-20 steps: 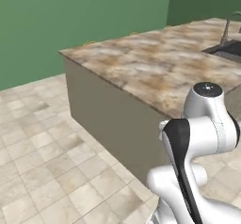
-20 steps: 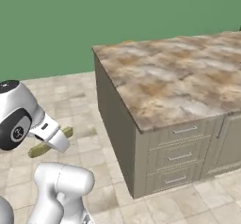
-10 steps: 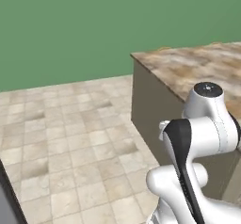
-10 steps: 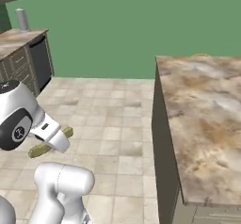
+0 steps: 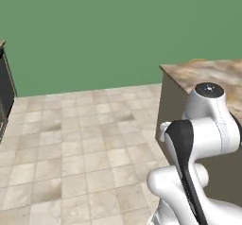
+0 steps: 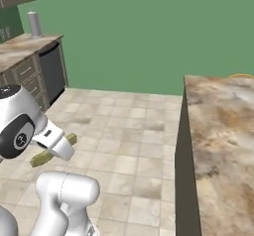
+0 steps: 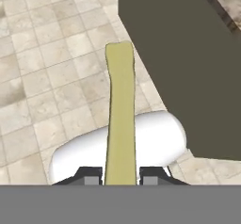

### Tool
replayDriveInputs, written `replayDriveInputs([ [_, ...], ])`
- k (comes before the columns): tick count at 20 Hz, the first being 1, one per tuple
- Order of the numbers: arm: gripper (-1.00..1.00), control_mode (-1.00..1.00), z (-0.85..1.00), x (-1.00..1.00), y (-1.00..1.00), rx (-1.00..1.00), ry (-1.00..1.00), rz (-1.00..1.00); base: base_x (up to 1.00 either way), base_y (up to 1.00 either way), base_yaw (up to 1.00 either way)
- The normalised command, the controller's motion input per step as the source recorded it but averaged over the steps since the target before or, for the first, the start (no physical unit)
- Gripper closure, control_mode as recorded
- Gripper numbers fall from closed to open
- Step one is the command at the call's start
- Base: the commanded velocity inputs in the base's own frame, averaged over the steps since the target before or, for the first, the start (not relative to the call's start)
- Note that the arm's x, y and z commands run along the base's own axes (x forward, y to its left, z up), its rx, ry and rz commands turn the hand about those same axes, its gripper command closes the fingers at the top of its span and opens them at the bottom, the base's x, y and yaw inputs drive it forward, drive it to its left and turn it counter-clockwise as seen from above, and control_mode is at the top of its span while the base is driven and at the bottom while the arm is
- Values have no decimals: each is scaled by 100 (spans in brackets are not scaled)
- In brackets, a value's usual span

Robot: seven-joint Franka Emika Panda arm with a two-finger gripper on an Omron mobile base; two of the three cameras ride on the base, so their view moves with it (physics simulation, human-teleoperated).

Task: Retrieve the butter from the fridge and place it on a plate on the dining table. Then retrieve the butter knife by the fridge and place it near the plate.

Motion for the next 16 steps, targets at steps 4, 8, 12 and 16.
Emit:
replayDriveInputs([
  [4, 100, 100, 0, 0, 0, 0, 0, 0, 100, 2, 0],
  [8, 100, 100, 0, 0, 0, 0, 0, 0, 100, 9, -3],
  [12, 100, 100, 0, 0, 0, 0, 0, 0, 100, 0, -9],
  [16, 100, 100, 0, 0, 0, 0, 0, 0, 100, 4, -14],
])
